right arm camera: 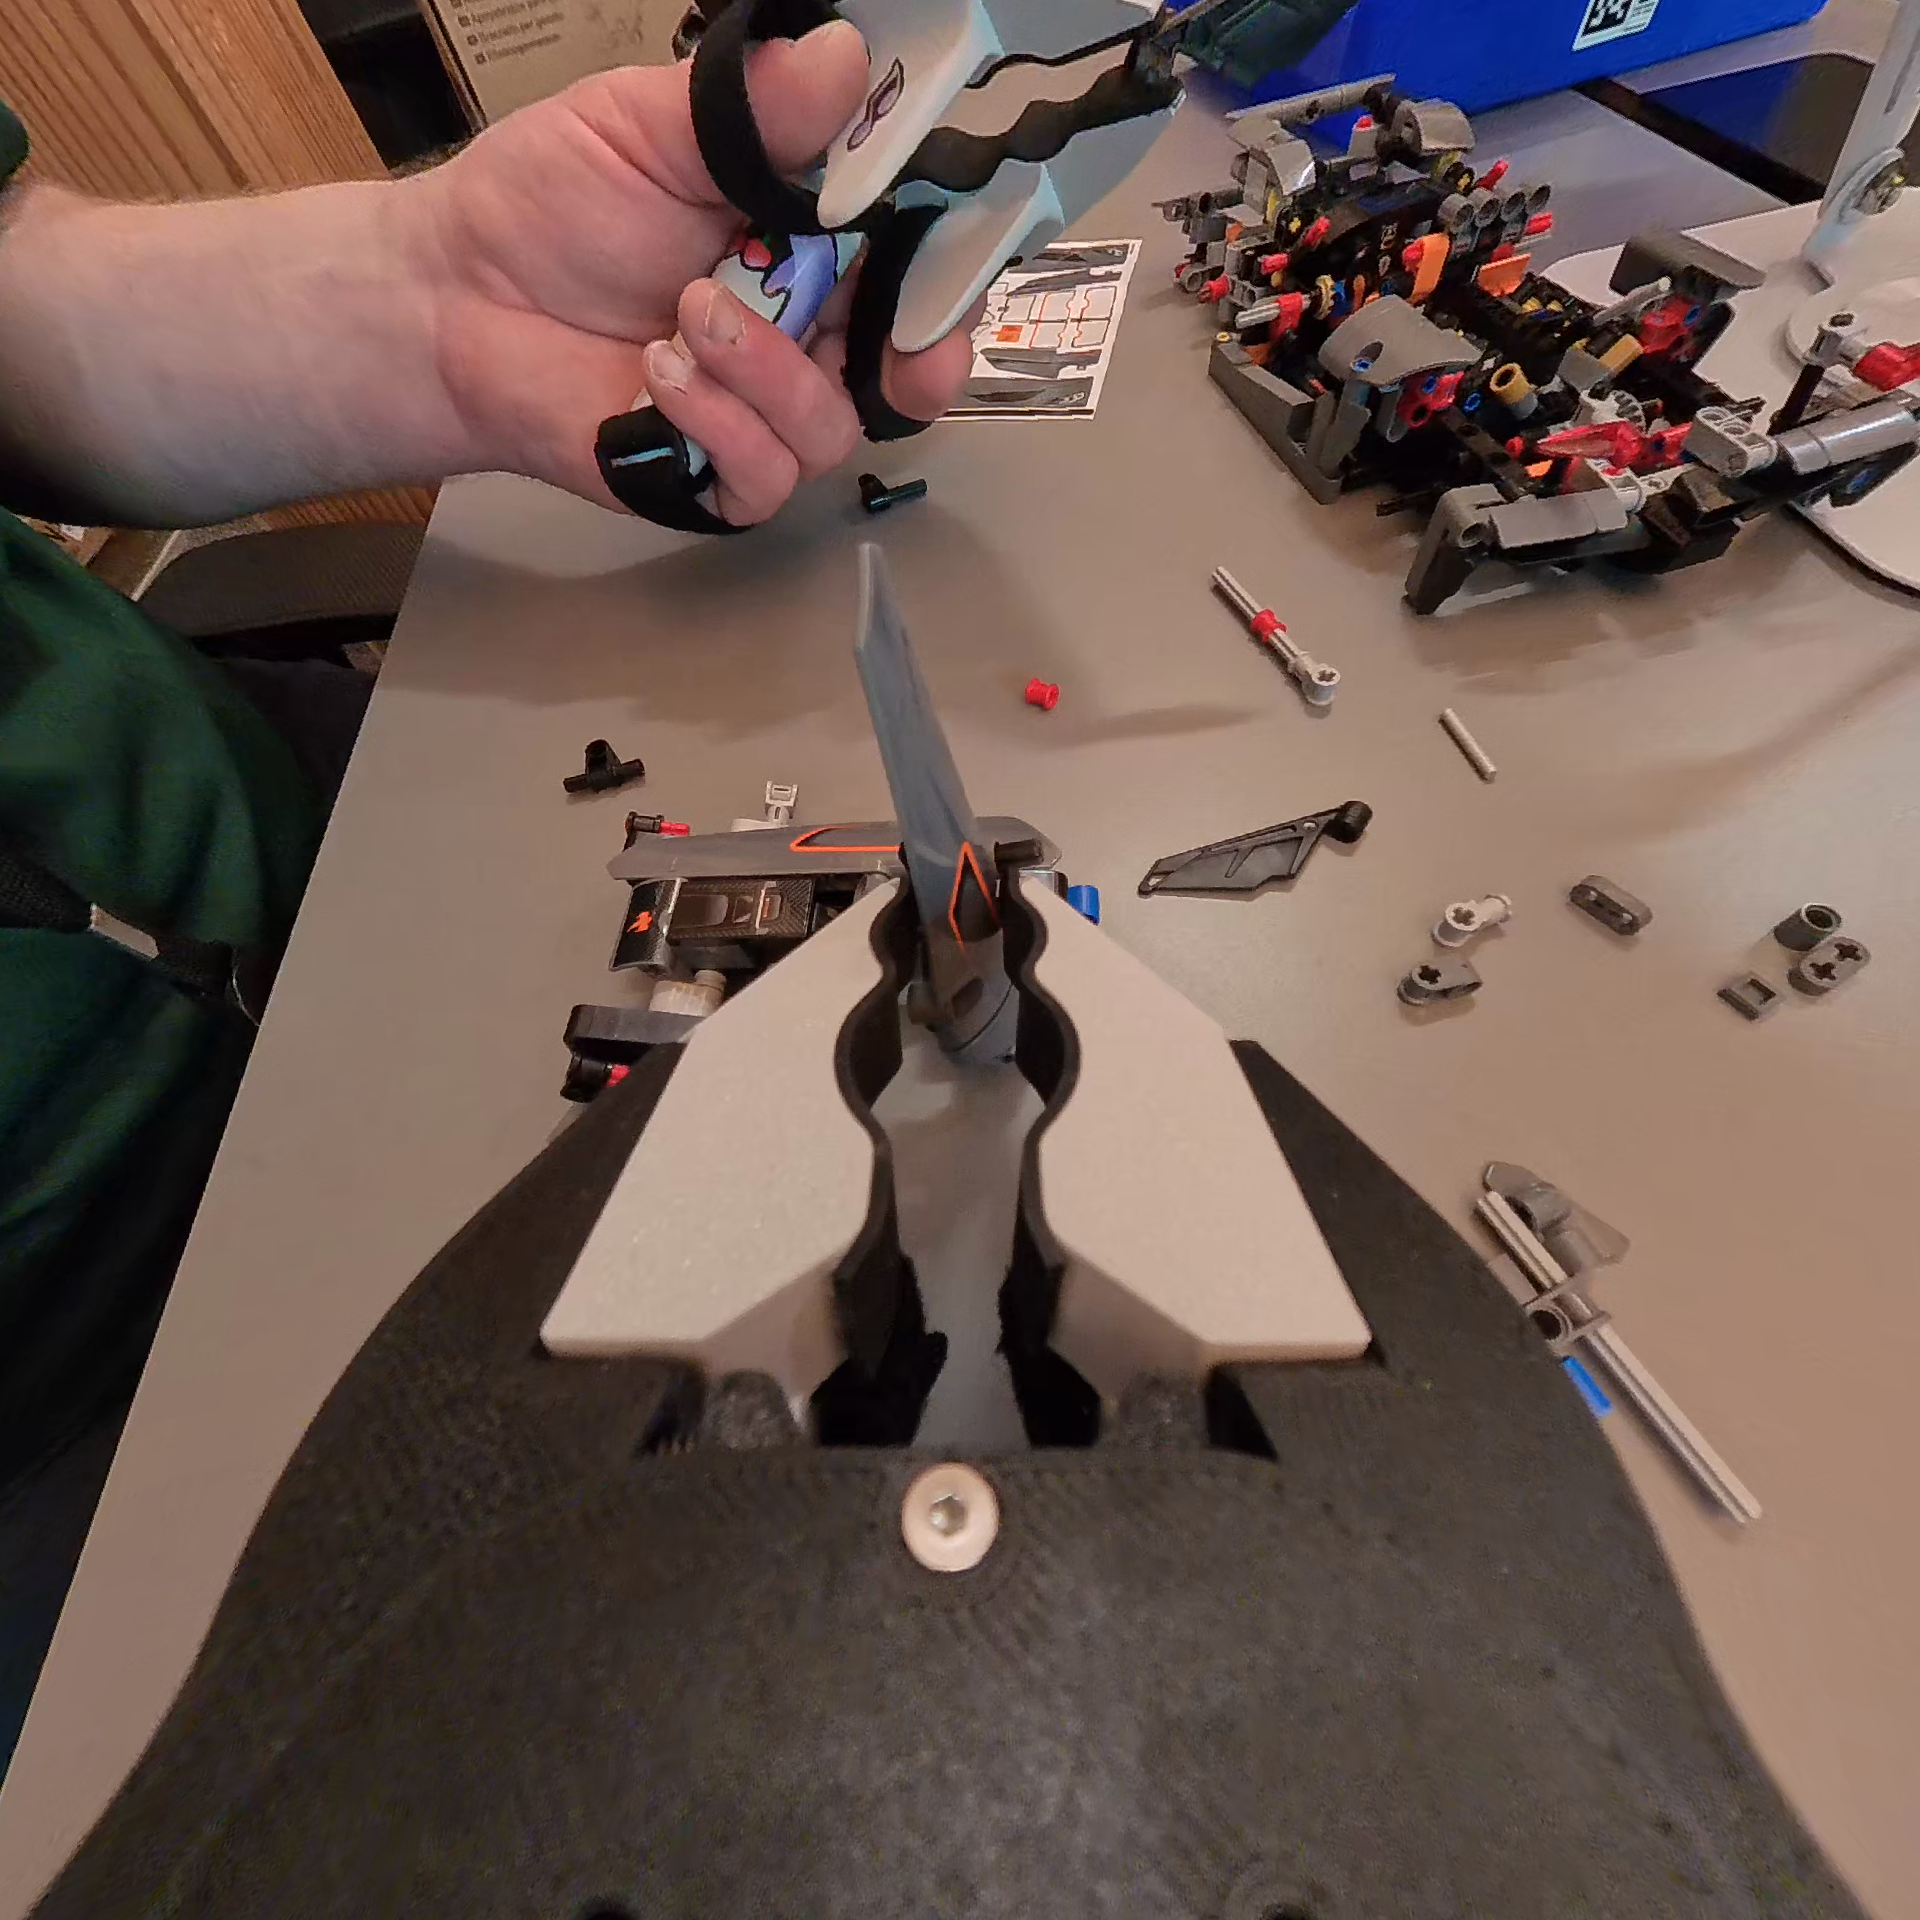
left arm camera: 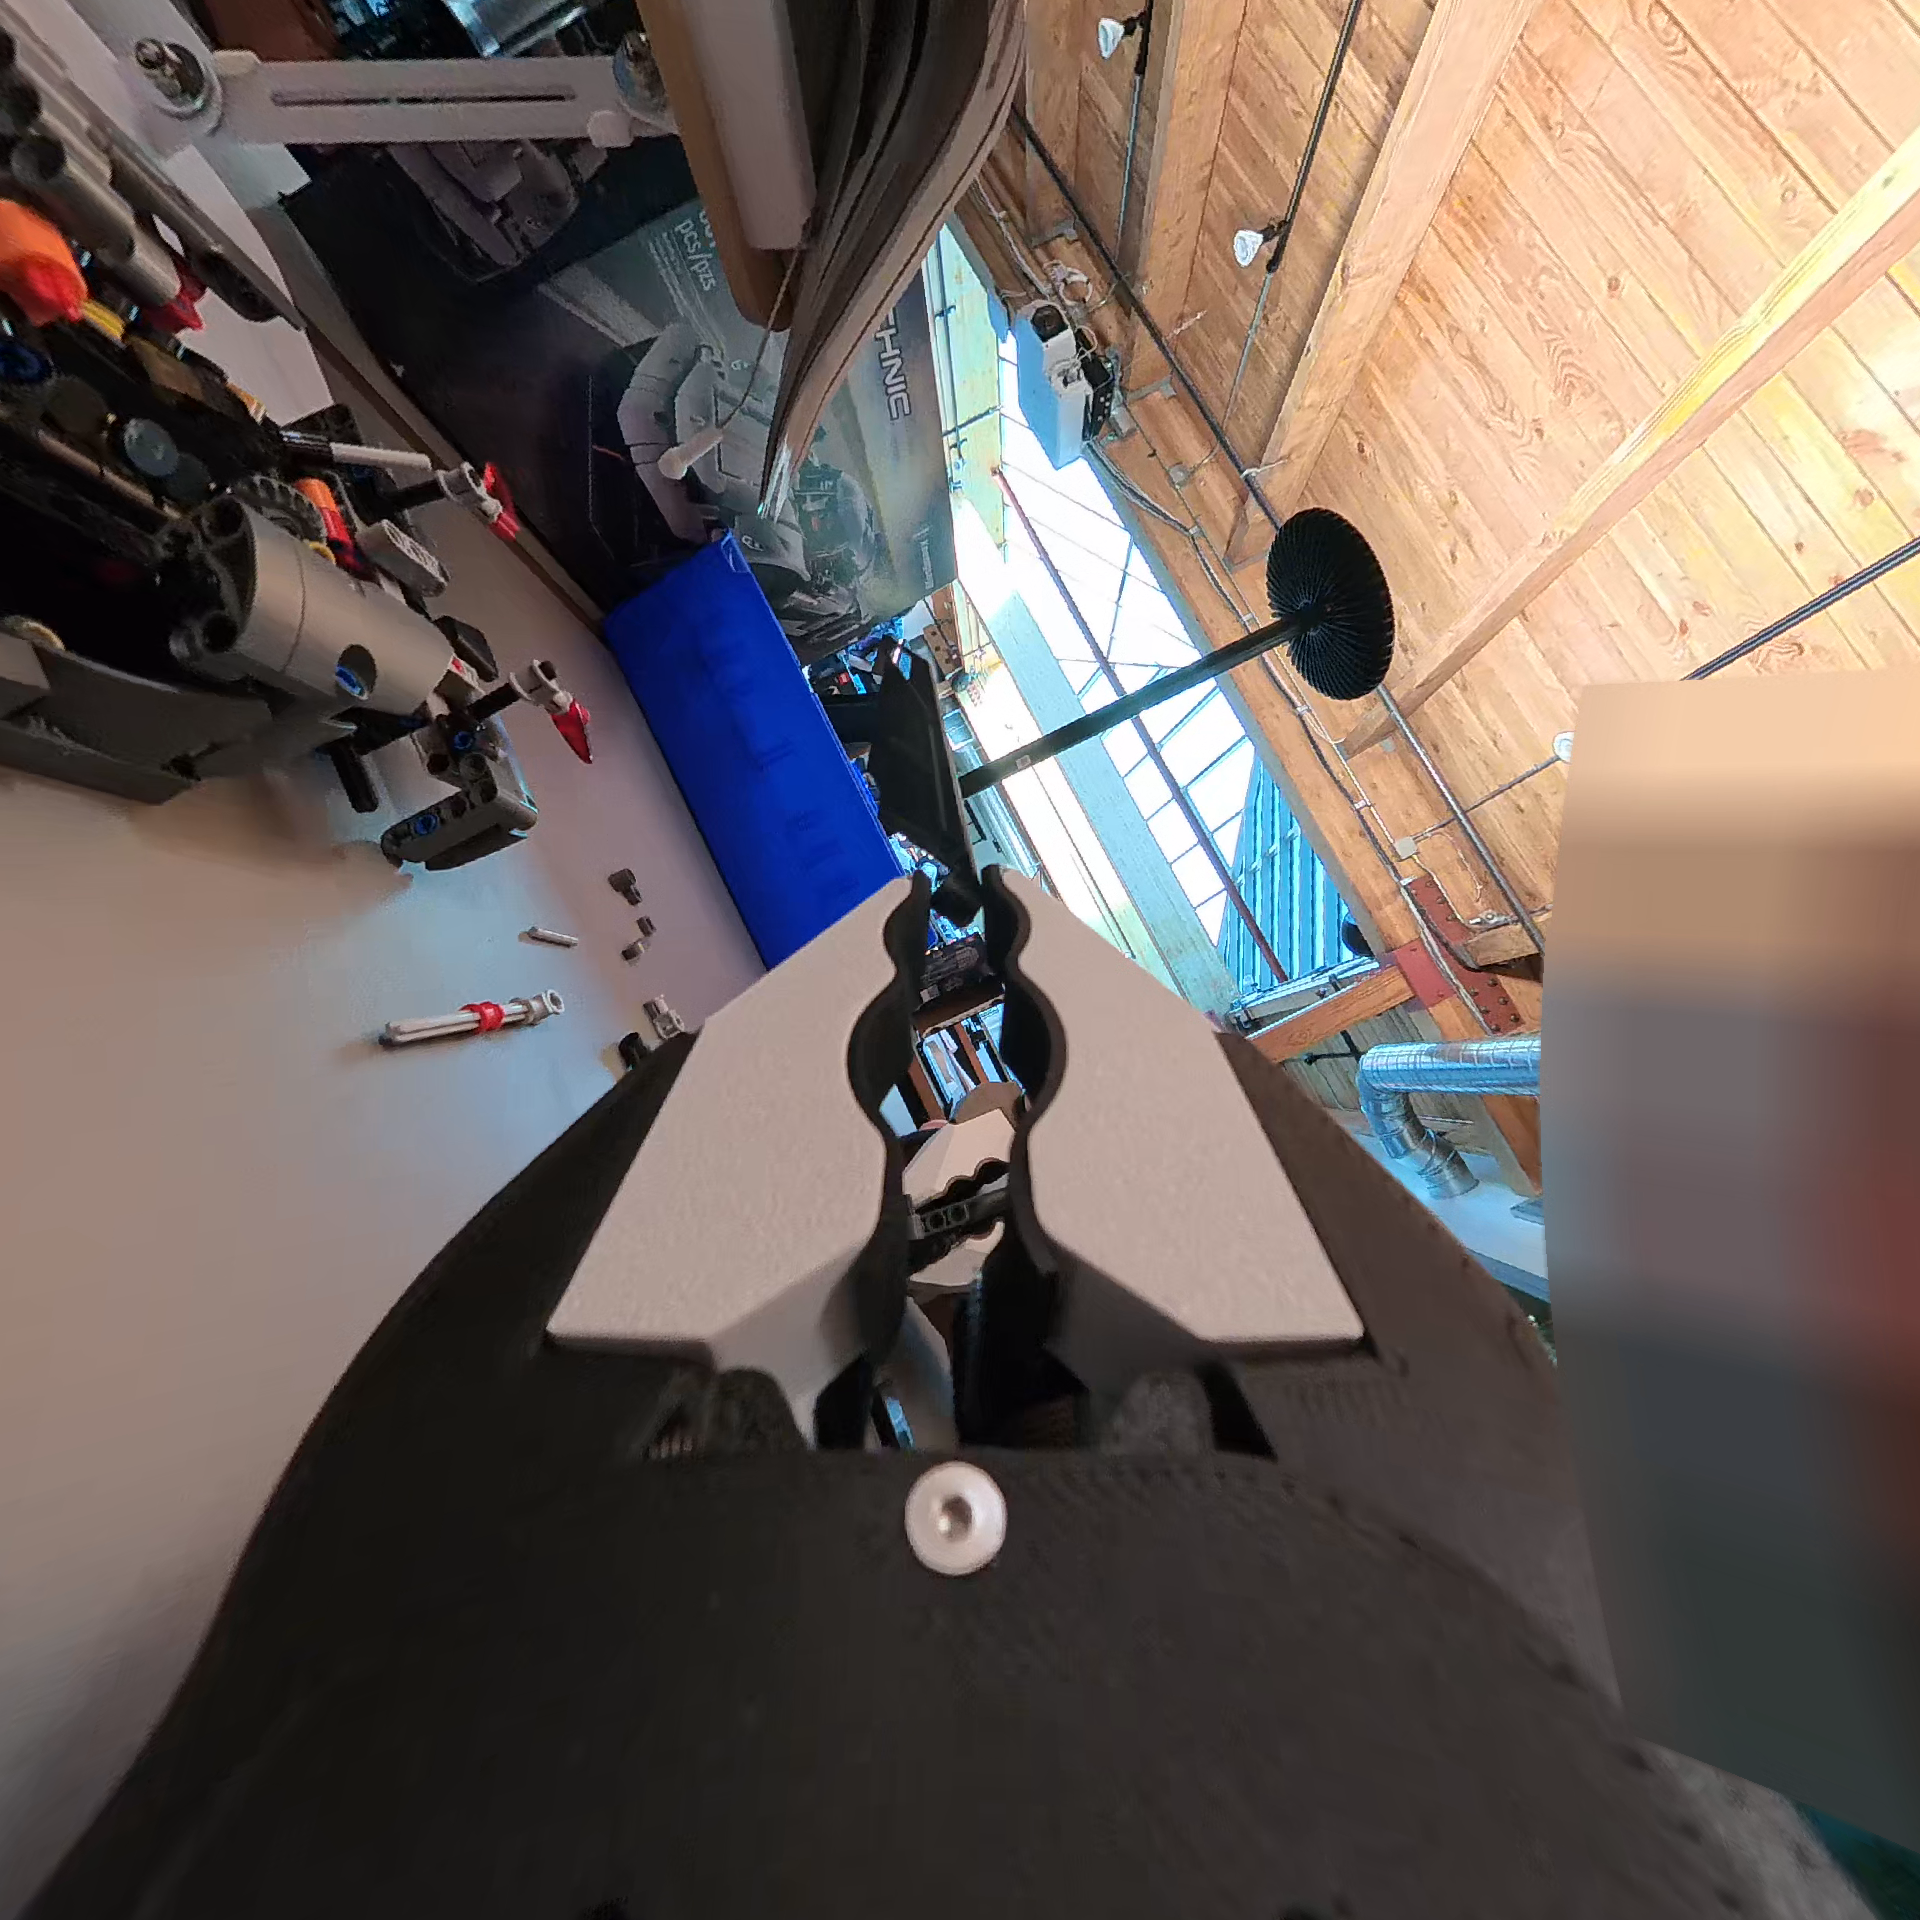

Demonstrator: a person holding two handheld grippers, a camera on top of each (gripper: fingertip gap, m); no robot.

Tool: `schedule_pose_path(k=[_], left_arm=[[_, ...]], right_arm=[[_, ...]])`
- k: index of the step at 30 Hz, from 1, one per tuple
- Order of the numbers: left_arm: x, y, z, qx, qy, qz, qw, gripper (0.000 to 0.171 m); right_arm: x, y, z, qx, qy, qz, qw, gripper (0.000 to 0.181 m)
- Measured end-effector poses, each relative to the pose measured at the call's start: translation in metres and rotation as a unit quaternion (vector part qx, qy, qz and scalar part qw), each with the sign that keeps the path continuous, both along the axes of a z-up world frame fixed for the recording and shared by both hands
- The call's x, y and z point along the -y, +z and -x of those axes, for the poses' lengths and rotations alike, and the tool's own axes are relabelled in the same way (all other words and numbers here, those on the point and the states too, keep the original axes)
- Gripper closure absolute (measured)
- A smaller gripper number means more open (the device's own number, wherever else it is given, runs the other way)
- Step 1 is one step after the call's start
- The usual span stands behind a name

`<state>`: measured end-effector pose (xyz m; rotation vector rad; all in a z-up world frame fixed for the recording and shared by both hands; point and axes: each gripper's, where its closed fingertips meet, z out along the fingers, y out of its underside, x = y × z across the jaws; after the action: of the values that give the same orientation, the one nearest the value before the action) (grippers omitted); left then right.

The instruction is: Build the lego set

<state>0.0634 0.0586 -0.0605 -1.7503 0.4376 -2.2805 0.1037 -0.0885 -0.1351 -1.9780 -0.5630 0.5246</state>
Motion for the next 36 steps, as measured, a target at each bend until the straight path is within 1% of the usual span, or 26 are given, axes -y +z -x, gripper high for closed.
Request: schedule_pose_path(k=[4,6,9,10,12,15,16,17,19,20,22,23,24,27,30,31,34,36], left_arm=[[0.003,-0.001,-0.001,-0.001,-0.007,-0.001,1.000,0.164],[0.008,-0.003,-0.003,-0.011,-0.020,-0.016,1.000,0.164],[0.022,-0.012,-0.005,-0.052,-0.051,-0.089,0.993,0.163],[0.027,-0.012,-0.005,-0.054,-0.069,-0.100,0.991,0.163],[0.032,-0.014,-0.005,-0.063,-0.077,-0.124,0.987,0.164],[0.039,-0.024,-0.005,-0.098,-0.093,-0.180,0.974,0.164],[0.042,-0.028,-0.005,-0.113,-0.101,-0.208,0.966,0.164],[0.045,-0.035,-0.004,-0.137,-0.105,-0.256,0.951,0.163],[0.050,-0.051,-0.001,-0.190,-0.120,-0.360,0.905,0.163],[0.051,-0.058,0.001,-0.212,-0.127,-0.400,0.882,0.163],[0.047,-0.069,0.006,-0.249,-0.122,-0.472,0.837,0.163],[0.044,-0.074,0.009,-0.264,-0.120,-0.498,0.818,0.163],[0.045,-0.080,0.012,-0.274,-0.128,-0.513,0.803,0.163],[0.049,-0.096,0.020,-0.302,-0.158,-0.534,0.774,0.163],[0.049,-0.109,0.023,-0.322,-0.159,-0.570,0.739,0.163],[0.051,-0.112,0.024,-0.325,-0.161,-0.578,0.731,0.163],[0.055,-0.121,0.025,-0.335,-0.162,-0.584,0.722,0.163],[0.054,-0.121,0.025,-0.337,-0.153,-0.594,0.715,0.163]], right_arm=[[0.000,0.000,0.000,0.000,0.000,0.000,1.000,0.167],[0.000,0.000,0.000,0.000,0.000,0.000,1.000,0.167],[0.000,0.000,0.000,0.000,0.000,0.000,1.000,0.167],[0.000,0.000,0.000,0.000,0.000,0.000,1.000,0.167],[0.000,0.000,0.000,0.000,0.001,0.000,1.000,0.167],[0.000,0.000,0.000,0.000,0.001,-0.001,1.000,0.167],[0.000,0.000,0.000,0.000,0.001,-0.001,1.000,0.167],[0.000,0.000,0.000,0.000,0.000,-0.001,1.000,0.167],[0.000,0.000,0.000,0.000,0.000,-0.002,1.000,0.167],[0.000,0.000,0.000,0.000,0.001,-0.002,1.000,0.167],[0.000,0.000,0.000,0.000,0.001,-0.002,1.000,0.167],[0.001,0.000,0.000,0.000,0.001,-0.002,1.000,0.167],[0.001,0.000,0.000,0.000,0.001,-0.002,1.000,0.167],[0.001,0.001,0.000,-0.003,0.003,0.000,1.000,0.167],[0.001,0.001,0.000,-0.009,0.005,0.003,1.000,0.167],[0.001,0.001,0.000,-0.010,0.004,0.003,1.000,0.167],[0.000,0.001,-0.001,-0.012,0.002,0.004,1.000,0.168],[0.000,0.003,-0.002,-0.018,-0.001,0.001,1.000,0.168]])
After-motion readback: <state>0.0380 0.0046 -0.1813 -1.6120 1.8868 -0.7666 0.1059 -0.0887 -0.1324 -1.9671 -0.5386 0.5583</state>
